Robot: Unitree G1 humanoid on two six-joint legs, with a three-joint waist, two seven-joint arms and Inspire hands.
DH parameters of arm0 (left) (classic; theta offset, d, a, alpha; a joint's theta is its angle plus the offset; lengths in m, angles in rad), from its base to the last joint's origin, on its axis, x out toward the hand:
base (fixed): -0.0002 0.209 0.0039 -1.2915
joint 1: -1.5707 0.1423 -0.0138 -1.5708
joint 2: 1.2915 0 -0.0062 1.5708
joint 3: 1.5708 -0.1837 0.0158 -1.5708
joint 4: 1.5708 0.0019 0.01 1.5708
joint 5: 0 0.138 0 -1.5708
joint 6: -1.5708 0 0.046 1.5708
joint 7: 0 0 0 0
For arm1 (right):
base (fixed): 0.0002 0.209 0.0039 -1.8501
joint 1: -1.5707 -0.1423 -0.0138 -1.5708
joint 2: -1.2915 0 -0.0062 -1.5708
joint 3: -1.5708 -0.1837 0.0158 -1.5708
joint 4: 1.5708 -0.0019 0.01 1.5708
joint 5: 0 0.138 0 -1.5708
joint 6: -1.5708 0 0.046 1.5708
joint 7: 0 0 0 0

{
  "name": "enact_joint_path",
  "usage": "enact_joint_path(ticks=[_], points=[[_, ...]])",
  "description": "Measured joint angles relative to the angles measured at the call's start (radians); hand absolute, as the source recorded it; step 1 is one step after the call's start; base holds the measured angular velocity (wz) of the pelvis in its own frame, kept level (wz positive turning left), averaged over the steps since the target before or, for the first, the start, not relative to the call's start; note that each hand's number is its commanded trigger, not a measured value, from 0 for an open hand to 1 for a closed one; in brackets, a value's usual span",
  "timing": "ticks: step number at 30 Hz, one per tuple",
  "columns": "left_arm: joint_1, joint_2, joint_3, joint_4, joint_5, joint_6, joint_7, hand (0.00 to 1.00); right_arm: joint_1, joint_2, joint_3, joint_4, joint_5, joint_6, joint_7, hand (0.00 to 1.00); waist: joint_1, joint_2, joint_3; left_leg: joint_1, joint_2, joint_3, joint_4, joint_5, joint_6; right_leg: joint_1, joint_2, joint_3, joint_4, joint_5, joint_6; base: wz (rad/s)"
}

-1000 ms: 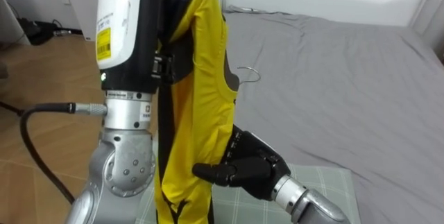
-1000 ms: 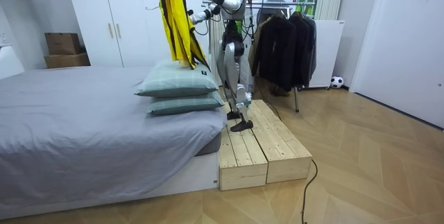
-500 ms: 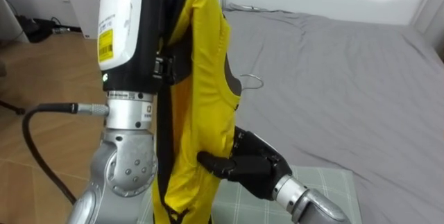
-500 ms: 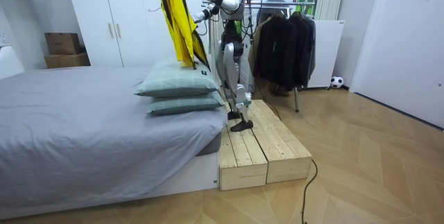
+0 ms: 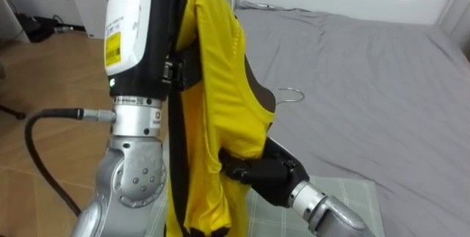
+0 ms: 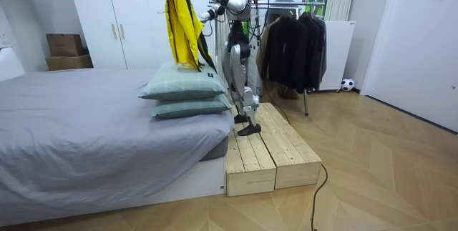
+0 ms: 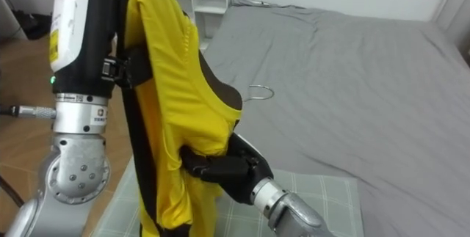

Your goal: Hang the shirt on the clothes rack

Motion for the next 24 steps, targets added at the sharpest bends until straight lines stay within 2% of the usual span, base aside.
enact_joint_path(ticks=[6, 8, 9, 10, 11, 12, 13, 14, 15, 16, 17, 18, 19, 20, 21, 22, 23, 24], points=[[0.001, 0.008, -0.008, 0.001, 0.0, 0.0, 0.0, 1.0, 0.0, -0.015, -0.003, 0.0, 0.0, 0.01, -0.006, 1.0, 0.001, 0.0, 0.0, 0.012, 0.0, -0.023, -0.001, 0.0, 0.0, 0.008, 0.002, -0.001, 0.003, 0.0, 0.0, 0.0], [0.006, 0.012, -0.014, 0.002, 0.0, 0.003, 0.0, 1.0, 0.0, -0.013, -0.003, 0.0, -0.003, 0.018, -0.024, 1.0, 0.002, 0.0, 0.0003, 0.023, 0.005, -0.055, -0.002, 0.0, 0.0, 0.0, 0.007, -0.004, 0.022, 0.0, 0.0, -0.1], [0.012, 0.015, -0.02, 0.001, 0.0, 0.003, 0.001, 1.0, 0.001, -0.013, -0.003, 0.0, -0.01, 0.021, -0.033, 1.0, 0.001, 0.0, -0.0001, 0.032, 0.008, -0.092, -0.002, 0.0, 0.0, -0.005, 0.012, -0.005, 0.037, 0.0, 0.0, -0.13], [0.014, 0.018, -0.02, 0.002, 0.0, 0.004, 0.002, 1.0, 0.0, -0.014, -0.007, -0.002, -0.018, 0.021, -0.04, 1.0, 0.0, -0.007, -0.0011, 0.032, 0.003, -0.1, 0.004, 0.0, -0.001, 0.013, 0.006, -0.003, 0.029, 0.001, -0.001, -0.07], [0.016, 0.022, -0.019, 0.003, 0.0, 0.003, 0.002, 1.0, 0.0, -0.008, -0.009, -0.002, -0.023, 0.021, -0.045, 1.0, 0.0, -0.015, 0.0026, 0.016, -0.005, -0.09, 0.029, -0.003, -0.004, 0.026, -0.005, 0.006, 0.016, 0.003, -0.003, 0.17], [0.019, 0.021, -0.024, 0.009, 0.0, 0.002, 0.002, 1.0, 0.0, -0.015, -0.012, -0.002, -0.023, 0.021, -0.058, 1.0, -0.01, -0.035, 0.0079, -0.039, -0.027, -0.048, 0.07, -0.021, -0.033, 0.045, -0.035, 0.08, -0.008, 0.004, -0.003, 0.54], [0.016, 0.017, -0.045, 0.011, 0.001, 0.001, -0.001, 1.0, 0.001, -0.044, -0.027, -0.002, -0.023, 0.02, -0.067, 1.0, -0.013, -0.038, 0.0088, -0.116, -0.037, -0.027, 0.001, 0.022, -0.024, 0.036, -0.054, 0.125, -0.007, -0.003, 0.008, 0.6], [0.027, 0.017, -0.068, 0.011, 0.001, -0.001, 0.0, 1.0, 0.012, -0.061, -0.045, -0.001, -0.038, 0.022, -0.073, 1.0, 0.006, -0.05, -0.0023, -0.133, -0.04, 0.038, 0.008, 0.088, 0.022, 0.014, -0.077, 0.137, 0.021, -0.03, 0.048, 0.41], [0.03, 0.013, -0.075, 0.013, -0.001, 0.001, 0.0, 1.0, 0.013, -0.074, -0.053, 0.0, -0.049, 0.025, -0.074, 1.0, 0.021, -0.047, -0.0013, -0.129, -0.042, 0.046, 0.009, 0.093, 0.026, -0.001, -0.077, 0.132, 0.029, -0.036, 0.06, -0.05], [0.032, 0.023, -0.082, 0.022, -0.001, 0.003, 0.001, 1.0, 0.011, -0.076, -0.057, -0.001, -0.066, 0.03, -0.077, 1.0, 0.05, -0.045, -0.0017, -0.12, -0.038, 0.028, 0.01, 0.093, 0.026, -0.017, -0.069, 0.108, 0.028, -0.047, 0.065, -0.26], [0.032, 0.03, -0.079, 0.026, -0.001, 0.003, 0.005, 1.0, 0.008, -0.074, -0.056, -0.003, -0.076, 0.032, -0.078, 1.0, 0.06, -0.04, -0.0001, -0.115, -0.033, 0.0, 0.008, 0.093, 0.026, -0.03, -0.058, 0.106, 0.014, -0.048, 0.055, -0.33], [0.028, 0.041, -0.07, 0.048, -0.003, 0.001, 0.024, 1.0, 0.007, -0.074, -0.056, -0.012, -0.09, 0.033, -0.079, 1.0, 0.059, -0.024, 0.0027, -0.108, -0.017, -0.063, 0.005, 0.09, 0.023, -0.079, -0.025, 0.103, -0.007, -0.033, 0.03, -0.13], [0.027, 0.05, -0.054, 0.081, -0.003, -0.001, 0.034, 1.0, 0.013, -0.079, -0.055, -0.018, -0.103, 0.033, -0.084, 1.0, 0.045, -0.017, 0.0021, -0.095, -0.014, -0.094, 0.002, 0.086, 0.014, -0.118, -0.017, 0.086, 0.015, 0.018, 0.011, 0.04], [0.027, 0.055, -0.049, 0.097, -0.002, -0.001, 0.035, 1.0, 0.018, -0.084, -0.055, -0.019, -0.113, 0.033, -0.089, 1.0, 0.041, -0.023, -0.0034, -0.087, -0.022, -0.095, 0.0, 0.081, 0.007, -0.112, -0.024, 0.074, 0.016, 0.053, 0.015, -0.04], [0.038, 0.05, -0.034, 0.117, 0.001, -0.001, 0.037, 1.0, 0.018, -0.101, -0.058, -0.019, -0.139, 0.033, -0.1, 1.0, 0.042, -0.02, -0.0086, -0.071, -0.027, -0.088, -0.004, 0.07, -0.001, -0.083, -0.031, 0.069, 0.01, 0.043, 0.017, -0.1], [0.047, 0.049, -0.029, 0.133, 0.005, -0.002, 0.036, 1.0, 0.018, -0.116, -0.063, -0.018, -0.171, 0.033, -0.107, 1.0, 0.039, -0.013, -0.0053, -0.069, -0.028, -0.067, 0.004, 0.068, -0.006, -0.063, -0.033, 0.075, 0.004, 0.045, 0.015, -0.12], [0.049, 0.049, -0.029, 0.141, 0.009, -0.002, 0.033, 0.81, 0.018, -0.12, -0.063, -0.016, -0.186, 0.033, -0.109, 1.0, 0.033, -0.012, -0.0053, -0.07, -0.028, -0.055, 0.008, 0.062, -0.013, -0.053, -0.035, 0.086, 0.001, 0.045, 0.015, 0.1], [0.054, 0.05, -0.029, 0.144, 0.01, -0.002, 0.032, 0.0, 0.018, -0.142, -0.066, -0.018, -0.207, 0.033, -0.108, 1.0, 0.02, -0.011, -0.0066, -0.062, -0.025, -0.032, 0.003, 0.062, -0.014, -0.045, -0.033, 0.098, 0.001, 0.043, 0.017, 0.12]])
